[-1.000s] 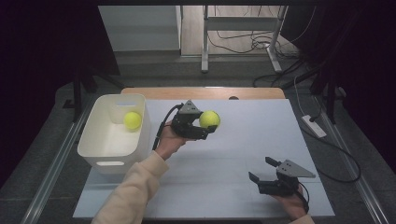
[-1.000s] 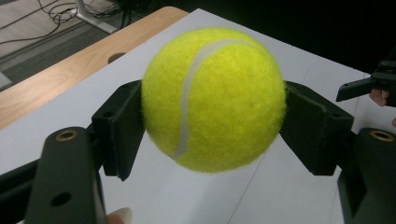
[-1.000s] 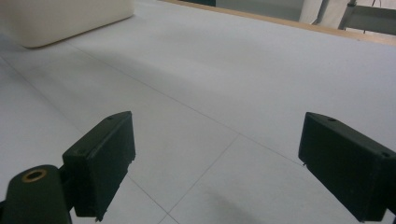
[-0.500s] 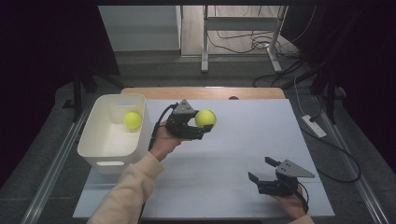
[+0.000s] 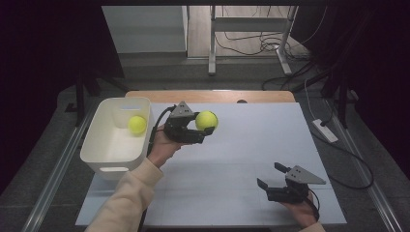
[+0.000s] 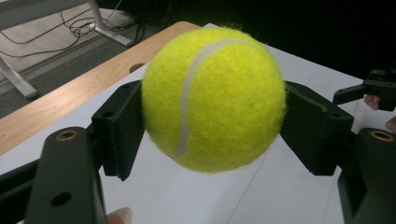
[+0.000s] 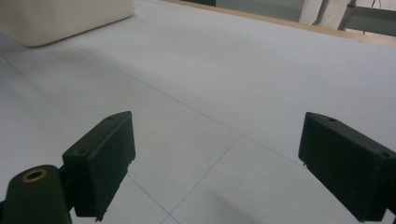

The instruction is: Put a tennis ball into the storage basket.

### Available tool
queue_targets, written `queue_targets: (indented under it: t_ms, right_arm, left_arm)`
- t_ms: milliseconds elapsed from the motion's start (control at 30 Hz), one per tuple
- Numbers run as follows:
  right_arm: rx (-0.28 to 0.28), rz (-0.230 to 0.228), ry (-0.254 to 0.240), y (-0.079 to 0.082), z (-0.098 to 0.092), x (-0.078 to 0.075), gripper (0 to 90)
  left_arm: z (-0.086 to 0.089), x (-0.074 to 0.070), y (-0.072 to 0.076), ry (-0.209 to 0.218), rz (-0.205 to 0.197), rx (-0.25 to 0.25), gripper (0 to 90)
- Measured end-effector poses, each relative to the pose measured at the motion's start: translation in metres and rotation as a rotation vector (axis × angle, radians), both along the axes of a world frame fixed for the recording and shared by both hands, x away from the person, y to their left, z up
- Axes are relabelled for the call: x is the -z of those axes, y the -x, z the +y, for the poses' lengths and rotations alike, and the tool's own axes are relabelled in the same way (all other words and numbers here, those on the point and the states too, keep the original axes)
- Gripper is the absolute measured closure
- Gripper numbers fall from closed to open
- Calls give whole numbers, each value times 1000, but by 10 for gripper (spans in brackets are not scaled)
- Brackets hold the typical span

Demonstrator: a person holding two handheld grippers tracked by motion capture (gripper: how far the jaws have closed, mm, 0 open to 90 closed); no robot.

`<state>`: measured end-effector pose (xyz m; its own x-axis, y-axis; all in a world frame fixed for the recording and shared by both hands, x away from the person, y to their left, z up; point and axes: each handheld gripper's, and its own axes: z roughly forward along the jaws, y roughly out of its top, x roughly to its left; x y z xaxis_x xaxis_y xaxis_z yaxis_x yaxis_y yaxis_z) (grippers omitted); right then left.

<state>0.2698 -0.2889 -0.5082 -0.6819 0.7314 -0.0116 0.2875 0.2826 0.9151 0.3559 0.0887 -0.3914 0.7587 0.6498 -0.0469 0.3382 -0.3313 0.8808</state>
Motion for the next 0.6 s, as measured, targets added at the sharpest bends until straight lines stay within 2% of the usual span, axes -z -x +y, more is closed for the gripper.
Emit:
queue_targets:
  t_ms: [600]
  right_arm:
    - [4, -3, 1, 0, 0, 0, 107]
  left_arm:
    - [24, -9, 9, 20, -26, -51, 273]
